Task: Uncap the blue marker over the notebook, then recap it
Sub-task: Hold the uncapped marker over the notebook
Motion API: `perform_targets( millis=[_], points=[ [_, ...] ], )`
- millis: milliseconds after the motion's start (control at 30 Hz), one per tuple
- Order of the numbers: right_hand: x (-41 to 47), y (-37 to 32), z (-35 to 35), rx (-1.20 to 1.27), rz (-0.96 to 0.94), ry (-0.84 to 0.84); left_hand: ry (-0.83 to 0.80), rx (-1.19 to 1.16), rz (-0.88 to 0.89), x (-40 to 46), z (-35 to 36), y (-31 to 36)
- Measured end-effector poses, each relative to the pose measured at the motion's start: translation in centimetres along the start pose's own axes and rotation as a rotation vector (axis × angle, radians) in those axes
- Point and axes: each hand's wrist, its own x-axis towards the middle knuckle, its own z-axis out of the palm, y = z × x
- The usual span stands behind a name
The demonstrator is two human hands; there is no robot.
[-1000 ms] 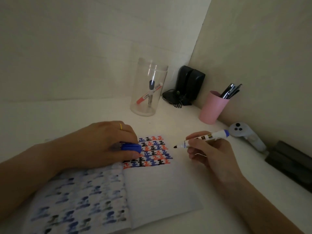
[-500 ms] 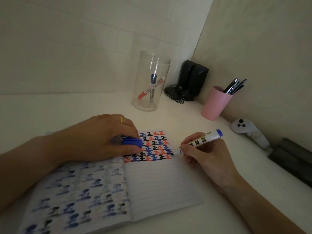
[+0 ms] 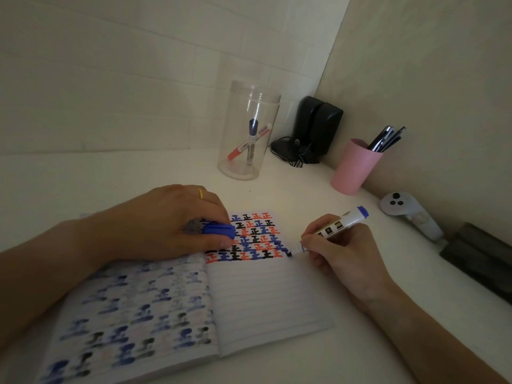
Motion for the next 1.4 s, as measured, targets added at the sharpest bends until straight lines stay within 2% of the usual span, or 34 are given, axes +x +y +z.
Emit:
perform_targets(
  millis=[300,700,1033,1233,1400],
  points=[
    [0.1,0.2,0.1,0.016,0.005,0.026,0.007,0.009,0.005,0.0,0.0,0.0],
    [-0.1,-0.2,0.0,0.019,-0.023,-0.060,0.009,0.007,0.011,0.0,0.1,-0.2],
    [0.3,0.3,0.2,-0.055,0.008,0.035,0.005,0.015,0.005,0.0,0.1,-0.3],
    [1.0,-1.6,0.3,0.221,0.174,0.103,0.017,0.017,-0.006,-0.1,0.0,0.2],
    [3.7,-4.3,2.7,0.645,0.208,0.142,-0.009,0.035,-0.064,-0.5,-0.4,0.9]
  ],
)
